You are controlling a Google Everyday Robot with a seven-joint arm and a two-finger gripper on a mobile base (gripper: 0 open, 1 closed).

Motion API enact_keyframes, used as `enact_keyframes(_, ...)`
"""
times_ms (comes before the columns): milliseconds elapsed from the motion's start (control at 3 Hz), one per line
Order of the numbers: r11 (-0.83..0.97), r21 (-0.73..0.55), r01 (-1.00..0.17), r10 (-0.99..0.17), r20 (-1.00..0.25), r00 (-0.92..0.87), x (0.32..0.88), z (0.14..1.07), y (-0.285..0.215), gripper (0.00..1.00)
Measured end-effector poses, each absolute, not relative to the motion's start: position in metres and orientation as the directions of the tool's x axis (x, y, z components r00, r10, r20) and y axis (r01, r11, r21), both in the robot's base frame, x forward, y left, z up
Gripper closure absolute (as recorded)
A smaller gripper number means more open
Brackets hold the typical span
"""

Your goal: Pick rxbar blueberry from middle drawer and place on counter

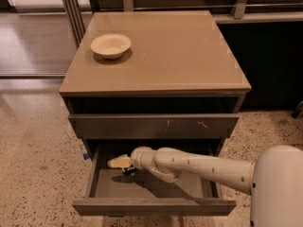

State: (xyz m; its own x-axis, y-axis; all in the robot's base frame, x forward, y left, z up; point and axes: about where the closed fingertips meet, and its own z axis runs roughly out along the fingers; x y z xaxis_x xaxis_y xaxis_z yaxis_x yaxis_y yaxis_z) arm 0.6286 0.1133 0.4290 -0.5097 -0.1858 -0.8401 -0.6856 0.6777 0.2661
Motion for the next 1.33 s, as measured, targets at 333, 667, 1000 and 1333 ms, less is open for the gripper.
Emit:
enact_keyframes(333,0.719,0.255,-0.647,-0.172,-0.837,-0.52,0.629,0.42,0.11,0.0)
enact_keyframes(667,0.752,0.25,-0.61,-0.15,-0.836,-0.528,0.632,0.408,0.112,0.0)
enact_keyframes(1000,0.764,0.25,-0.595,-0.137,-0.838,-0.528,0.635,0.403,0.118,0.0)
enact_keyframes(1333,0.774,0.236,-0.588,-0.142,-0.839,-0.524,0.635,0.399,0.119,0.0)
